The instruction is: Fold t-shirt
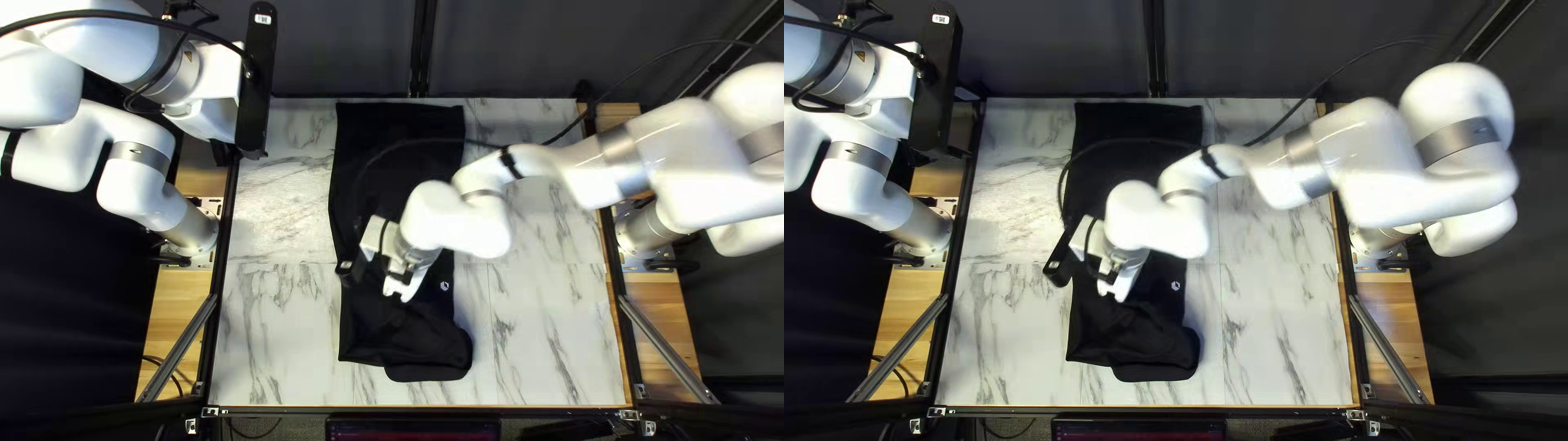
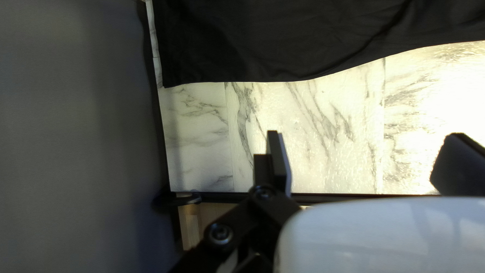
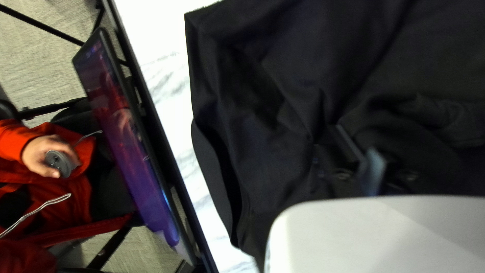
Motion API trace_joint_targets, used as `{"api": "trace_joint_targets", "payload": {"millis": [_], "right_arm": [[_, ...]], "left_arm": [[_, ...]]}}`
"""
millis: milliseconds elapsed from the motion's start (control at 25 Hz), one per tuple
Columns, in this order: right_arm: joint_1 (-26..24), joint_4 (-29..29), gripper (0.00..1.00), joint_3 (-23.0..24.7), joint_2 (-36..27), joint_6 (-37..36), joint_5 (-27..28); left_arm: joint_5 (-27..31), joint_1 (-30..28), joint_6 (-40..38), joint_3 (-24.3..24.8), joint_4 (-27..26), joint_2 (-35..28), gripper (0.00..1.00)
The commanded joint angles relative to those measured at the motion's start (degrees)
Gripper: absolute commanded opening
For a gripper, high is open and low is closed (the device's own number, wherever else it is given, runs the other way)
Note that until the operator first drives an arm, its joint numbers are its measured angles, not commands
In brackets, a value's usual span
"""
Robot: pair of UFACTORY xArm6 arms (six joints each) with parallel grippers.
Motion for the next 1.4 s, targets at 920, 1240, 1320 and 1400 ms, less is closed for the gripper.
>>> {"api": "trace_joint_targets", "payload": {"millis": [920,1240,1320,1400], "right_arm": [[9.74,11.7,1.0,23.2,-7.4,-13.4,-19.18],[10.04,7.06,0.0,22.11,-6.86,-9.93,-18.22],[10.56,3.05,0.0,22.38,-7.91,-5.53,-17.58],[11.47,-0.3,0.0,23.28,-9.17,-0.95,-17.18]], "left_arm": [[0.0,0.0,0.0,0.0,0.0,0.0,1.0],[0.0,0.0,0.0,0.0,0.0,0.0,1.0],[0.0,0.0,0.0,0.0,0.0,0.0,1.0],[0.0,0.0,0.0,0.0,0.0,0.0,1.0]]}}
